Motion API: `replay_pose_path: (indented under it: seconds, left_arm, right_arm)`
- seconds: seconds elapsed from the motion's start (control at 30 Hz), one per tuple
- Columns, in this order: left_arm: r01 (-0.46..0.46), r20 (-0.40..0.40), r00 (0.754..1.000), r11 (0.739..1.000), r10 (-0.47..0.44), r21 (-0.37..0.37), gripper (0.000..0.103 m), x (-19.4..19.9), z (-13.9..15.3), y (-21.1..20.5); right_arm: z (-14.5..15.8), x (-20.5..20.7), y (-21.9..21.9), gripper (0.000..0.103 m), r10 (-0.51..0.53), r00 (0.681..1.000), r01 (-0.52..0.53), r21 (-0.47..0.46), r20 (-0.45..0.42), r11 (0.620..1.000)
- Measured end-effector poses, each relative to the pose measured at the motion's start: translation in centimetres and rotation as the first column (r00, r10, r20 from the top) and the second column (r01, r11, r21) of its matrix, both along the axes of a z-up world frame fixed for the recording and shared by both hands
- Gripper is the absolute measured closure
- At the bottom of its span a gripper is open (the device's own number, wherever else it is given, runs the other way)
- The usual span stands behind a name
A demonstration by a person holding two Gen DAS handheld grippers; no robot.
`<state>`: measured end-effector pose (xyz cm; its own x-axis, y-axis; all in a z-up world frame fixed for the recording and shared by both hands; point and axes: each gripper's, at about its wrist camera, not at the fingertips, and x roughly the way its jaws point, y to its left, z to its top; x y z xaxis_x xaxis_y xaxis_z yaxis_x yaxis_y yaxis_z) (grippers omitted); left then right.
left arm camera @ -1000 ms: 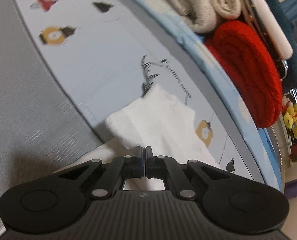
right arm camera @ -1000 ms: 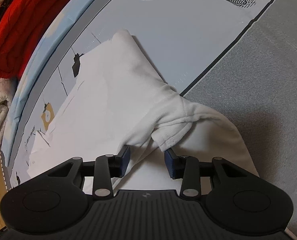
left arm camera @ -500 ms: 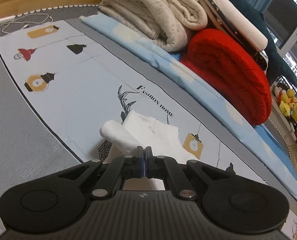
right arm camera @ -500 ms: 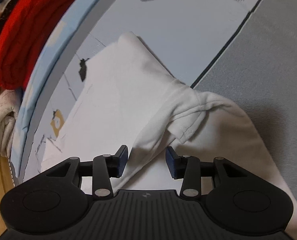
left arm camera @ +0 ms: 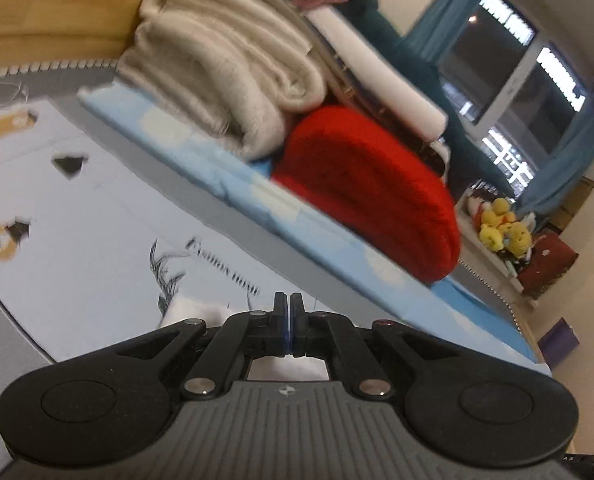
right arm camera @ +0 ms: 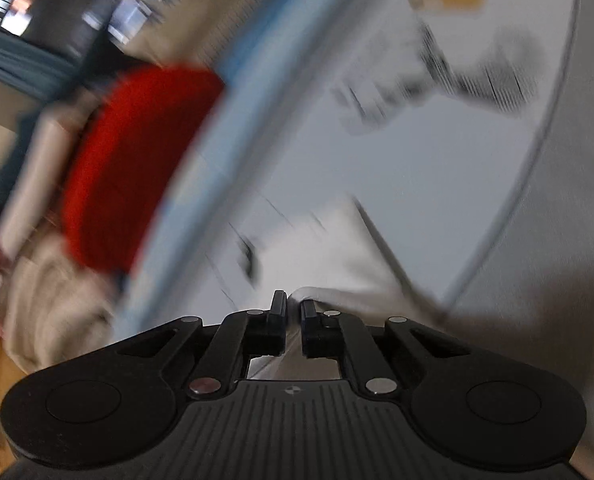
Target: Fold small clothes
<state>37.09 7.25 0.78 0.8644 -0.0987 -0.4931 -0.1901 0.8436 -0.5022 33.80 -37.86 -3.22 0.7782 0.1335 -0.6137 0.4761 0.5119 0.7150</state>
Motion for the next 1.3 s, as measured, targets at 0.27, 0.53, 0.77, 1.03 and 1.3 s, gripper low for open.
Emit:
replay_pose_path:
  seconds: [0.27, 0.53, 0.77, 1.03, 1.3]
  left_arm:
    - [-0.083, -0.323, 0.946, 0.978, 0.016, -0.193, 0.097, 0.9, -5.5, 1.9]
    - [-0.204, -0.456, 0.888, 0.944, 0.066, -0.261, 0.075, 2.8, -8.8, 5.9]
    - [-0.15, -0.396, 0.915, 0.975, 0.074, -0.165, 0.057, 3.3, -6.6, 5.3]
    - [-0.237, -0.533, 0.844, 0.935, 0.063, -0.266, 0.066, 3.1, -10.3, 6.4]
    - [-0.27, -0.518, 0.853, 0.907, 0.069, -0.324, 0.067, 3.2, -10.3, 7.0]
  right_arm:
    - [-3.2, -1.0, 0.3, 0.096, -0.047, 0.97, 0.041, -0.03, -0.24, 0.999]
    - [-3.0, 0.1, -0.1, 0.093, -0.063, 0.958, 0.034, -0.106, -0.278, 0.994]
    - [-2.8, 0.2, -0.8, 0.093, -0.105, 0.943, 0.053, -0.167, -0.316, 0.984]
    - [-1.7, -0.3, -0.3, 0.094, -0.15, 0.94, 0.063, -0.276, -0.306, 0.959]
    - [0.2, -1.3, -0.1, 0.092, -0.208, 0.952, 0.113, -0.375, -0.223, 0.92]
